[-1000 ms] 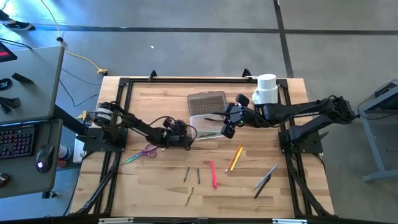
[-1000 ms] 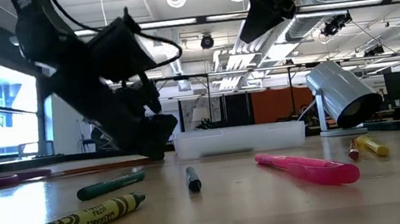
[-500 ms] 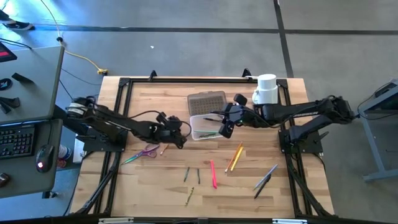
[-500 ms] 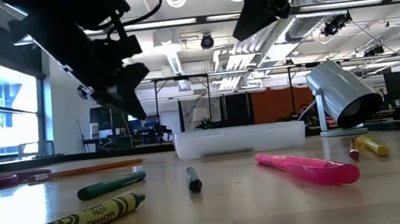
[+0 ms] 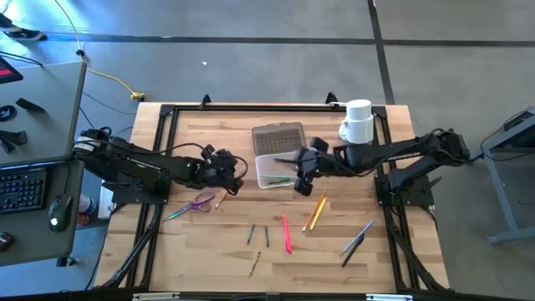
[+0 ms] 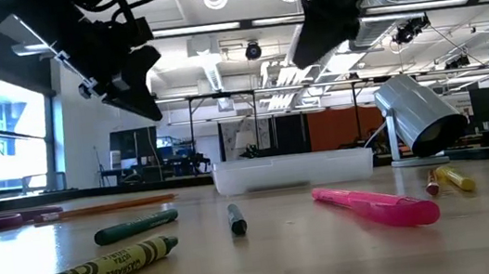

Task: Pick & place school supplies into a supply box
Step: Put the right orange pencil into the gray supply box

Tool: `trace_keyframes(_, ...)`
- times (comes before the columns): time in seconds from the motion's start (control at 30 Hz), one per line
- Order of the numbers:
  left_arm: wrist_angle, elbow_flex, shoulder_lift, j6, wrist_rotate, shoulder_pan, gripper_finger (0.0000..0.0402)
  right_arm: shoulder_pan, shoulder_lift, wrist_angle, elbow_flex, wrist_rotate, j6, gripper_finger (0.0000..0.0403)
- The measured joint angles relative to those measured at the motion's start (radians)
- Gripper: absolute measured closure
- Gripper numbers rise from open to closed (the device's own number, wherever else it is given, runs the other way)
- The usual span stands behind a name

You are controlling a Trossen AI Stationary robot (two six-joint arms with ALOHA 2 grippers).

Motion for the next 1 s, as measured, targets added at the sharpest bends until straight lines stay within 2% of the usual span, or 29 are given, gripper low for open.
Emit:
trace_keyframes(0.13, -0.034, 0.0, 0.0, 0.062, -0.004, 0.0, 0.034, 0.053, 0.011, -0.082, 0.0, -0.025, 0.02, 0.0277)
trace_keyframes(0.2, -0.024, 0.0, 0.0, 0.095, -0.005, 0.0, 0.0339, 0.085, 0.029, -0.108, 0.0, -0.071, -0.069, 0.0277)
trace_keyframes(0.3, 0.012, 0.0, 0.0, 0.136, -0.014, 0.0, 0.0339, 0.139, 0.064, -0.1, -0.005, -0.219, -0.229, 0.0277)
trace_keyframes(0.37, 0.057, 0.0, 0.0, 0.192, -0.015, 0.0, 0.0339, 0.179, 0.088, -0.056, -0.029, -0.329, -0.26, 0.0277)
trace_keyframes(0.43, 0.115, 0.0, 0.0, 0.277, -0.01, 0.001, 0.0339, 0.218, 0.112, 0.011, -0.058, -0.387, -0.26, 0.0277)
trace_keyframes(0.53, 0.199, 0.0, 0.0, 0.361, -0.005, 0.0, 0.0339, 0.263, 0.138, 0.116, -0.106, -0.366, -0.259, 0.0277)
trace_keyframes(0.67, 0.265, 0.001, 0.0, 0.411, -0.006, 0.001, 0.0339, 0.295, 0.153, 0.17, -0.152, -0.307, -0.245, 0.0277)
trace_keyframes(0.87, 0.277, 0.001, 0.0, 0.418, -0.013, 0.001, 0.0339, 0.322, 0.153, 0.185, -0.229, -0.321, -0.235, 0.0277)
trace_keyframes(1.0, 0.277, 0.001, 0.0, 0.411, -0.016, 0.001, 0.0339, 0.332, 0.153, 0.196, -0.281, -0.309, -0.288, 0.0277)
